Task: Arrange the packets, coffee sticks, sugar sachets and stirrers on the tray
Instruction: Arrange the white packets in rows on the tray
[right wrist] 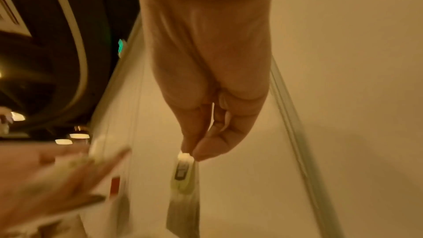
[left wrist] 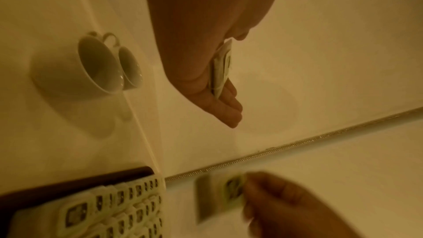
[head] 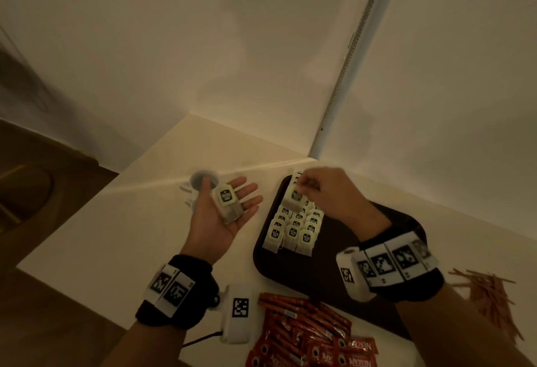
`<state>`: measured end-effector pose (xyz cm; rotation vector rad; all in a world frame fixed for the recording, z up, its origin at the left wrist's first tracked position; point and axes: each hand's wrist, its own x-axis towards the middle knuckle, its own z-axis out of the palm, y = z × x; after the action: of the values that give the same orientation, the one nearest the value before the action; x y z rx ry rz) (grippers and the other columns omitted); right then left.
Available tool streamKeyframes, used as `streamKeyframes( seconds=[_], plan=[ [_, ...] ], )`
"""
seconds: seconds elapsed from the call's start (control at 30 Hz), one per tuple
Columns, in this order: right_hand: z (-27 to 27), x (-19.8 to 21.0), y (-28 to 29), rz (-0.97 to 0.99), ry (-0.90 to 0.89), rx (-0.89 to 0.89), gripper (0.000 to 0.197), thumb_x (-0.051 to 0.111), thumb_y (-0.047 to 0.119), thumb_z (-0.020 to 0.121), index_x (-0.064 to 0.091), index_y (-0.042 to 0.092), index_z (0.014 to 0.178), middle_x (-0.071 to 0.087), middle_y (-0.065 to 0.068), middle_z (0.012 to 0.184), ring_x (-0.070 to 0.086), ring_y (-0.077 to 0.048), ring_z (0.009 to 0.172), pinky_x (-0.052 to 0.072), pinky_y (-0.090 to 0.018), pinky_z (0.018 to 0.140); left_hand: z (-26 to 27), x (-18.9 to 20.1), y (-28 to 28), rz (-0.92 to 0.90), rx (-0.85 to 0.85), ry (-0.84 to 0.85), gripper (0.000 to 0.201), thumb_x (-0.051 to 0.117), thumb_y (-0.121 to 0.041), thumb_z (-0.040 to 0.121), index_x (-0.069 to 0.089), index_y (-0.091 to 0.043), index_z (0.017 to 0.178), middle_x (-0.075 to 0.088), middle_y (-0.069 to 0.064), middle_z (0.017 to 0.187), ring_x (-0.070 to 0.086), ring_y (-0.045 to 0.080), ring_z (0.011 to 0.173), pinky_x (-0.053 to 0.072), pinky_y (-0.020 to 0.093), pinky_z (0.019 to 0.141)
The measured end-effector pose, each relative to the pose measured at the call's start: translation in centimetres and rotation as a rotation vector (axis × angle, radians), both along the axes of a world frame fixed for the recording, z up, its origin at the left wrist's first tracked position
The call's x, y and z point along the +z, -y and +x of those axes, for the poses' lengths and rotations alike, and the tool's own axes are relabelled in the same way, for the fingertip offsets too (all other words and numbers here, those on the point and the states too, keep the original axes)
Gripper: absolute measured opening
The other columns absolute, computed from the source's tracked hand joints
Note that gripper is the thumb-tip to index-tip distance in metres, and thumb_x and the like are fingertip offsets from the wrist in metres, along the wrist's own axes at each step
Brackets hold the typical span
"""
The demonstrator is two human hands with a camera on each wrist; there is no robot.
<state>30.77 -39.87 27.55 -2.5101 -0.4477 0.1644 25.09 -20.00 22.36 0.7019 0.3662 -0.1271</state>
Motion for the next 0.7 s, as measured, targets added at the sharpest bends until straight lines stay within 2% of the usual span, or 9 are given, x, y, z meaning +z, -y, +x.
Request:
streamKeyframes(
  seconds=[0.07, 0.17, 0.27, 0.4, 0.53, 0.7],
  plan=[
    [-0.2, -3.7, 1.0, -0.127, -0.152, 0.006, 0.016, 0.056, 0.014, 0.092, 0.067, 0.008, 0.103, 0.066, -0.005, 0.102, 0.057, -0.006, 0.079, 0.047, -0.017, 0.079, -0.3, -0.4, -0.8, 0.007, 0.005, -0.004, 0.069, 0.02, -0.061, 0.095, 0.06, -0.008, 0.113, 0.073, 0.012, 0.101, 0.071, 0.026, 0.086, 0.059, 0.028, 0.066],
    [-1.0, -8.1, 1.7, -0.193, -0.345, 0.029, 0.02, 0.054, 0.013, 0.094, 0.064, 0.007, 0.11, 0.062, -0.008, 0.116, 0.056, -0.01, 0.095, 0.041, -0.013, 0.079, -0.6, -0.8, -1.5, 0.017, 0.011, -0.005, 0.07, 0.02, -0.062, 0.094, 0.061, -0.009, 0.112, 0.073, 0.012, 0.1, 0.072, 0.026, 0.086, 0.059, 0.028, 0.067],
    [-1.3, -11.1, 1.7, -0.205, -0.443, 0.043, 0.023, 0.056, 0.012, 0.093, 0.064, 0.005, 0.113, 0.062, -0.009, 0.119, 0.057, -0.017, 0.107, 0.042, -0.018, 0.083, -0.7, -1.2, -1.8, 0.04, 0.012, -0.01, 0.069, 0.02, -0.062, 0.094, 0.061, -0.009, 0.111, 0.073, 0.011, 0.099, 0.072, 0.025, 0.086, 0.059, 0.028, 0.069],
    [-0.7, -13.7, 1.5, -0.175, -0.426, -0.028, 0.02, 0.056, 0.009, 0.092, 0.066, 0.002, 0.109, 0.063, -0.012, 0.115, 0.058, -0.018, 0.101, 0.042, -0.02, 0.083, -0.8, -1.6, -1.9, 0.052, 0.009, -0.02, 0.071, 0.018, -0.062, 0.095, 0.06, -0.008, 0.113, 0.073, 0.012, 0.102, 0.072, 0.026, 0.088, 0.059, 0.029, 0.072],
    [0.2, -15.2, 1.5, -0.149, -0.364, -0.113, 0.016, 0.056, 0.008, 0.091, 0.066, 0.002, 0.103, 0.063, -0.01, 0.115, 0.058, -0.019, 0.107, 0.042, -0.018, 0.084, -0.9, -1.9, -2.0, 0.064, 0.012, -0.024, 0.071, 0.017, -0.062, 0.095, 0.06, -0.008, 0.113, 0.073, 0.012, 0.102, 0.071, 0.027, 0.089, 0.059, 0.029, 0.07],
    [1.1, -16.4, 1.6, -0.131, -0.347, -0.161, 0.012, 0.058, 0.008, 0.09, 0.065, 0.003, 0.099, 0.065, -0.011, 0.11, 0.059, -0.021, 0.104, 0.048, -0.029, 0.09, -0.7, -2.3, -2.1, 0.086, 0.018, -0.028, 0.072, 0.016, -0.062, 0.095, 0.061, -0.008, 0.111, 0.073, 0.012, 0.1, 0.072, 0.027, 0.087, 0.059, 0.029, 0.068]
  ],
)
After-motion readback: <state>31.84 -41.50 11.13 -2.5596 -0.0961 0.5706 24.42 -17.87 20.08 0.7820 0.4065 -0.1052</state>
